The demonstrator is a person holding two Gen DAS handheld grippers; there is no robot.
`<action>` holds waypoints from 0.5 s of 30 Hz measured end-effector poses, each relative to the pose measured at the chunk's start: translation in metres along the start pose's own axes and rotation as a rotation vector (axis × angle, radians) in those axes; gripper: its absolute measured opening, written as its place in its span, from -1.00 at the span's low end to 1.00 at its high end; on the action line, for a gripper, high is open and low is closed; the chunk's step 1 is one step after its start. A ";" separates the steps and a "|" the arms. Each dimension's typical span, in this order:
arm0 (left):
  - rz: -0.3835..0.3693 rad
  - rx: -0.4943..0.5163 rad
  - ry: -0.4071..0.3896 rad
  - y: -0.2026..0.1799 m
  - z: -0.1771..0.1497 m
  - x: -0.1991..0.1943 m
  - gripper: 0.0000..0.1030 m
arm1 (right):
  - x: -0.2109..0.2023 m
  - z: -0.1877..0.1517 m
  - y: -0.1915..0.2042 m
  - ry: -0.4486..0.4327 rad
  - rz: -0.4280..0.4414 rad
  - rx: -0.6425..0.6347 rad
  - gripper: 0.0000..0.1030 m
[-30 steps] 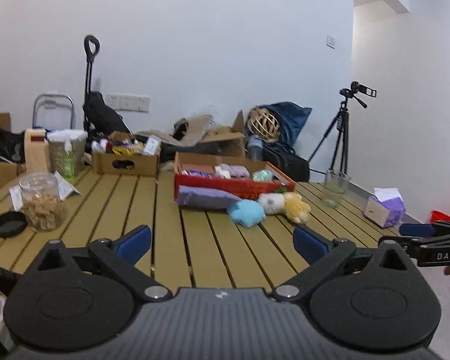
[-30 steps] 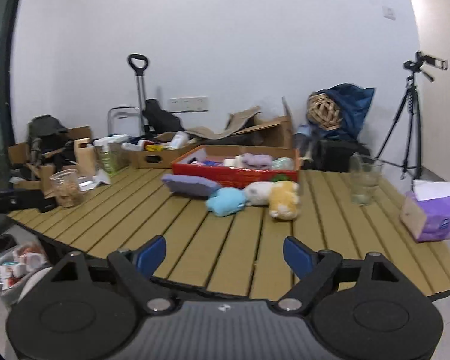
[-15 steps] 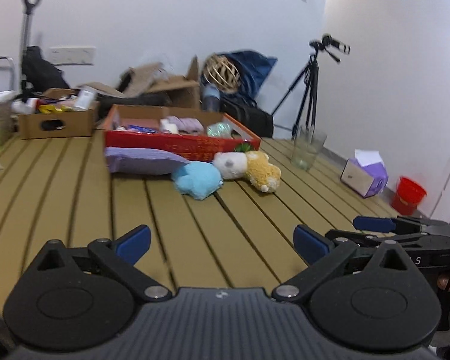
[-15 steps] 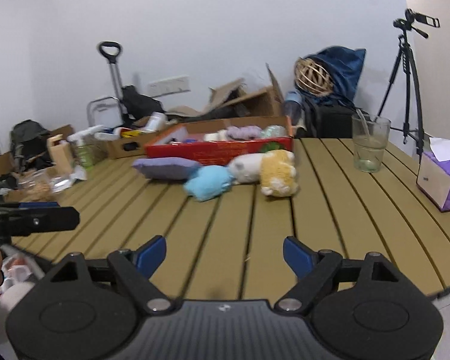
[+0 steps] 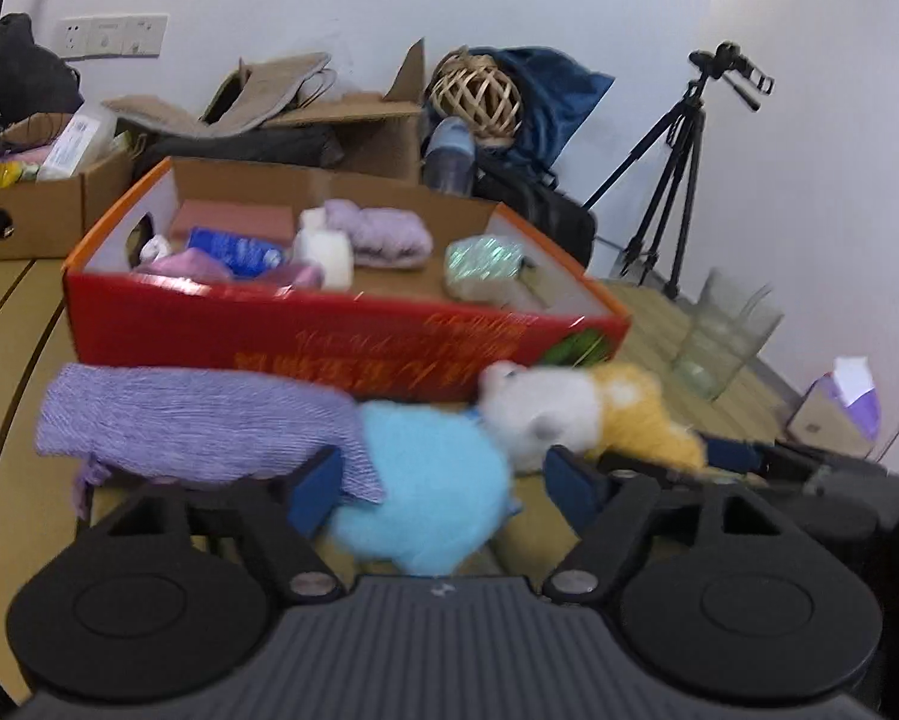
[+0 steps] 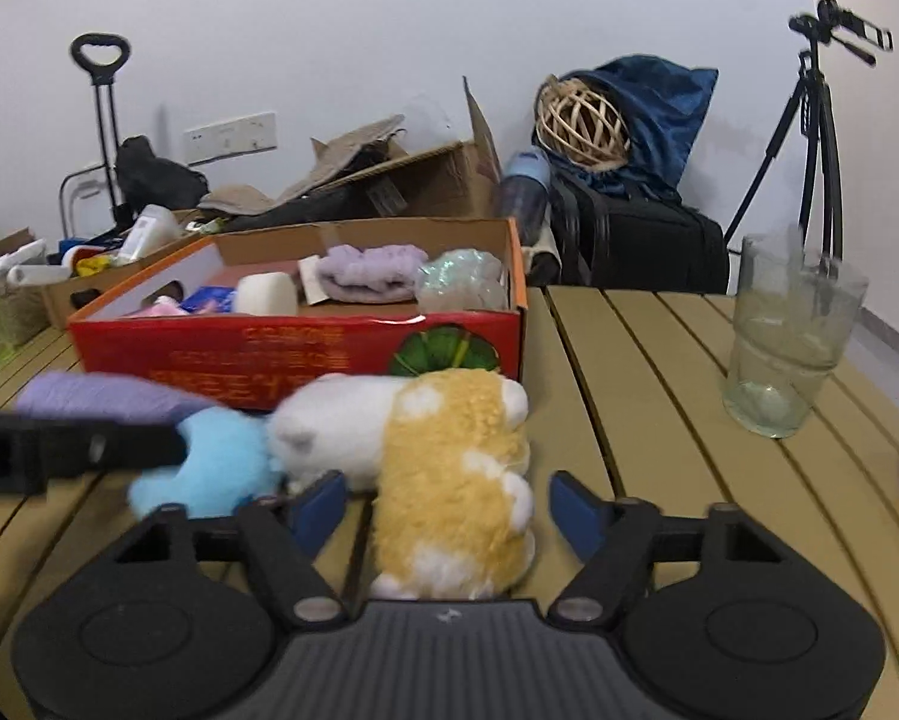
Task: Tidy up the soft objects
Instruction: 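Lower both tools onto the yellow-and-white plush toy and close them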
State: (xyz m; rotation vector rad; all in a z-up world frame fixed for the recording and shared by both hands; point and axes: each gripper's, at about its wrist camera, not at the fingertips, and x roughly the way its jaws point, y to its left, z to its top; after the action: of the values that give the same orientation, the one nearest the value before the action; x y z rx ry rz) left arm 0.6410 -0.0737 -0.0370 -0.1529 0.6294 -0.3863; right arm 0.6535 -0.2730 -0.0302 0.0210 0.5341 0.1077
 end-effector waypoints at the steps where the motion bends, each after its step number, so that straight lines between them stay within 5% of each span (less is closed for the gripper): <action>1: 0.012 0.012 -0.007 0.000 -0.003 -0.002 0.43 | 0.004 -0.002 -0.002 0.006 0.004 0.011 -0.04; 6: 0.043 0.080 -0.023 -0.006 -0.012 -0.012 0.43 | -0.023 -0.014 0.006 0.027 -0.001 0.069 0.08; 9: 0.065 0.051 -0.040 0.001 -0.010 -0.016 0.43 | -0.062 -0.027 0.019 0.064 0.358 0.153 0.19; 10: 0.080 0.037 -0.046 0.004 -0.008 -0.018 0.43 | -0.072 -0.028 0.021 0.045 0.397 0.153 0.19; 15: 0.074 -0.094 -0.072 0.025 -0.016 -0.047 0.50 | -0.077 -0.017 0.003 -0.078 0.240 0.167 0.31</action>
State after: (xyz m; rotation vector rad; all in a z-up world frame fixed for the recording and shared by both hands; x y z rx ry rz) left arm 0.6041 -0.0328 -0.0308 -0.2319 0.5805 -0.2787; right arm 0.5790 -0.2780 -0.0058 0.2520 0.4597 0.2949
